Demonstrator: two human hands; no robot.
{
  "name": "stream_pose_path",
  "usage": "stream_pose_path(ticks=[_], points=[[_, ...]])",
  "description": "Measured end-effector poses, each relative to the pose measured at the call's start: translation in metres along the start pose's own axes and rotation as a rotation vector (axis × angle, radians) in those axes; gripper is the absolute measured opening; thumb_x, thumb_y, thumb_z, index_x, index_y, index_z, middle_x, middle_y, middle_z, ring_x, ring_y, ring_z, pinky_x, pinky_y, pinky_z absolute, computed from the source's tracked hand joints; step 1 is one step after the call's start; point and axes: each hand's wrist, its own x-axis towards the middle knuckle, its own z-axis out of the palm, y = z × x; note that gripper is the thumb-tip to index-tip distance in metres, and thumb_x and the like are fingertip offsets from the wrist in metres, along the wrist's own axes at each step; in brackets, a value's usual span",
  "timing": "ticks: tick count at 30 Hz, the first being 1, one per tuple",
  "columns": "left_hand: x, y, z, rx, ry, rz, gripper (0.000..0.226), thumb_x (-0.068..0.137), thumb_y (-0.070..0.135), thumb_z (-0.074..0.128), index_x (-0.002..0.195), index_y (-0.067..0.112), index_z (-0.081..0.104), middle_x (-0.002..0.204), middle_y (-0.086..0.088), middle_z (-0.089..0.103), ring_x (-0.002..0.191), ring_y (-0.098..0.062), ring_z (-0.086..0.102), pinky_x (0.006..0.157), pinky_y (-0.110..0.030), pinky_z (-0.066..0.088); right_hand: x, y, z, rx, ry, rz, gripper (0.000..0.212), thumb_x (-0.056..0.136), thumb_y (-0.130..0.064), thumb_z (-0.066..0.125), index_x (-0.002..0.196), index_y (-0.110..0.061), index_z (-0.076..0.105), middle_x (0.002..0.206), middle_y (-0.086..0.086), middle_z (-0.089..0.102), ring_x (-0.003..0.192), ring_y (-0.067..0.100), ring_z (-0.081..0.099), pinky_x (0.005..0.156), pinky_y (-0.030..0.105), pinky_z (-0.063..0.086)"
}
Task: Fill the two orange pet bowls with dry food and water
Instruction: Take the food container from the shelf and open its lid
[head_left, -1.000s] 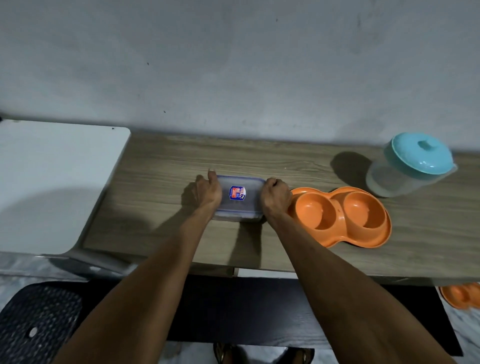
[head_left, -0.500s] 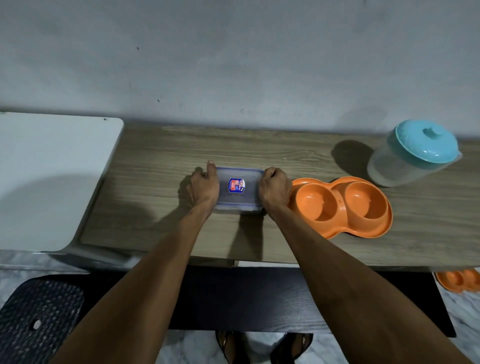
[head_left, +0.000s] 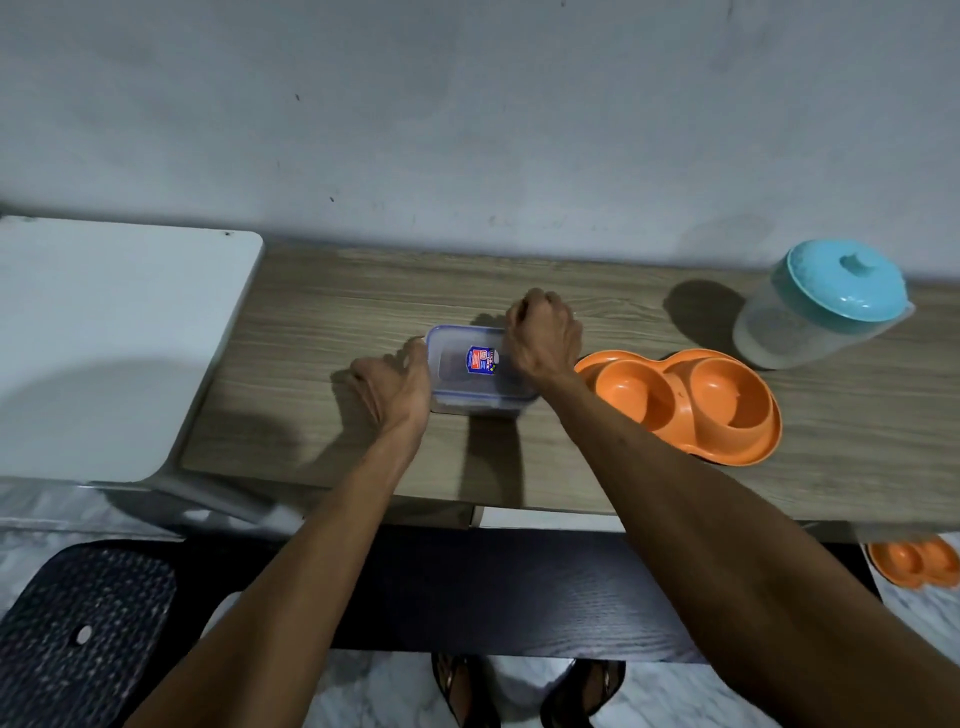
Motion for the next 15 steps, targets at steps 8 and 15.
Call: stream_pose_path(ticks=[8, 15], points=[[-0.023, -0.026, 0.032, -0.41, -0.325, -0.311, 0.048, 0.079, 0.006, 0.075, 0.124, 0.011, 0.06, 0.116, -0.008, 0.068, 0.105, -0.023, 0.064, 0.098, -0.039, 0.052, 0.01, -0.039, 0.022, -0.073, -0.366, -0.046, 0.044, 0.099, -0.038, 0.034, 0.111, -0.009, 0.065, 0.12, 0.017, 0.064, 0.109, 0.038, 0.061, 0.087, 0.041, 0.043], [-0.017, -0.032, 0.041, -0.494, -0.311, -0.375, 0.059, 0.074, 0.011, 0.08, 0.127, 0.012, 0.055, 0.11, -0.008, 0.071, 0.1, -0.022, 0.067, 0.094, -0.041, 0.055, 0.022, -0.042, 0.021, -0.14, -0.489, -0.004, 0.05, 0.091, -0.052, 0.04, 0.111, -0.015, 0.068, 0.121, 0.013, 0.066, 0.112, 0.032, 0.06, 0.082, 0.034, 0.039]])
